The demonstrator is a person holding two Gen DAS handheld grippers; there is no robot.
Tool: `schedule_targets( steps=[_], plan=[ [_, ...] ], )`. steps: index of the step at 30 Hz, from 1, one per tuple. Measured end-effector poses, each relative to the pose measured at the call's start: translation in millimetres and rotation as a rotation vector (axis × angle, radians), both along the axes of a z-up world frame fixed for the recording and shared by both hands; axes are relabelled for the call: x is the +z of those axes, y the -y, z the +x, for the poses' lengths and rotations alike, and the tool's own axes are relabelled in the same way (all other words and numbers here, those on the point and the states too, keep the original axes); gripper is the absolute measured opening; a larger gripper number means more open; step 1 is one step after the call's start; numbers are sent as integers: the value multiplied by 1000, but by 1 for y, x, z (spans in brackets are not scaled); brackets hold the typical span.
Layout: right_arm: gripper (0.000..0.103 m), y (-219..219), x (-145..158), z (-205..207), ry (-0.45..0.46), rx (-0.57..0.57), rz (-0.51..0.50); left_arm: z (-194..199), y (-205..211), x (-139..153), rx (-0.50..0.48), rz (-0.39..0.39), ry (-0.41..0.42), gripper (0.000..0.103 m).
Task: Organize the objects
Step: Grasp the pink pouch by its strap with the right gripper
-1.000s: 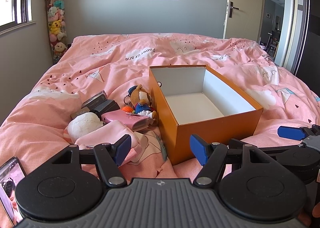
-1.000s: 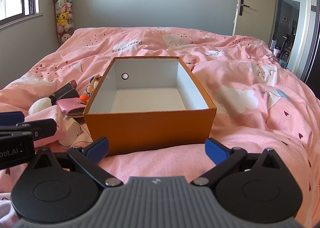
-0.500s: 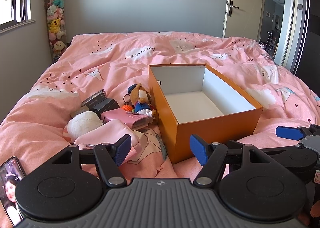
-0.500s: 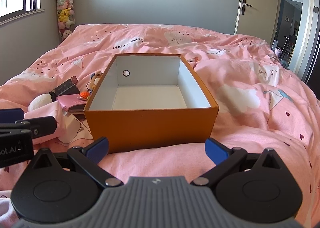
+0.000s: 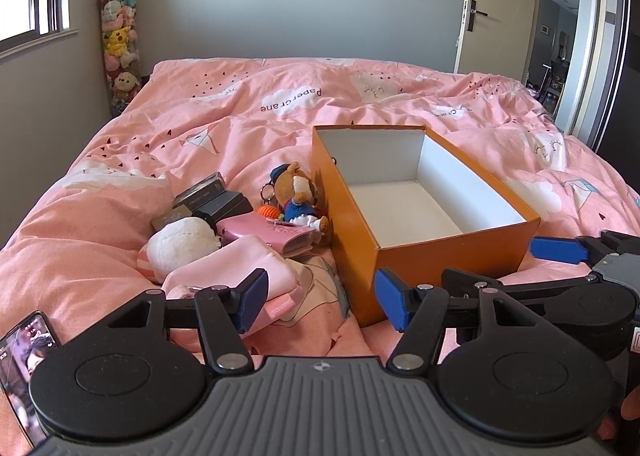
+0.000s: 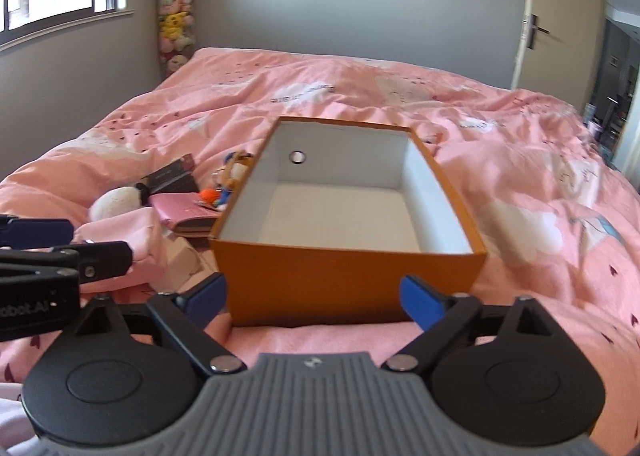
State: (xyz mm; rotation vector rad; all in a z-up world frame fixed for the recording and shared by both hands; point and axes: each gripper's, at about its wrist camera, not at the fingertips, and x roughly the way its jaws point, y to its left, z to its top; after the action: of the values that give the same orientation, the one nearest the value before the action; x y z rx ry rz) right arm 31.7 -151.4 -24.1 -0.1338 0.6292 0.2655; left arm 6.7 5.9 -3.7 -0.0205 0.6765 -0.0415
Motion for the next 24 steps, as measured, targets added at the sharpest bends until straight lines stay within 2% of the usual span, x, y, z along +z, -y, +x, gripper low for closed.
schedule_targets(
  steps=[4, 8, 14, 18, 20, 24],
  plan=[
    [70, -19, 2, 5, 22, 103, -48, 4, -10, -1, 28, 18, -29, 71],
    [59, -41, 2, 9, 51, 211, -107, 10, -24, -4, 67, 14, -73, 64],
    [53, -74, -4, 16, 68, 386, -188, 16, -44, -10, 133, 51, -117, 62],
    [43, -94, -10, 18, 74, 517, -266, 19, -52, -16, 149, 86, -160, 62],
    [38, -103, -13, 21, 58, 582, -287, 20, -57, -19, 151, 86, -180, 62],
    [37, -120, -21, 22, 33, 710, -334, 22, -70, -25, 163, 53, -209, 62]
  ],
)
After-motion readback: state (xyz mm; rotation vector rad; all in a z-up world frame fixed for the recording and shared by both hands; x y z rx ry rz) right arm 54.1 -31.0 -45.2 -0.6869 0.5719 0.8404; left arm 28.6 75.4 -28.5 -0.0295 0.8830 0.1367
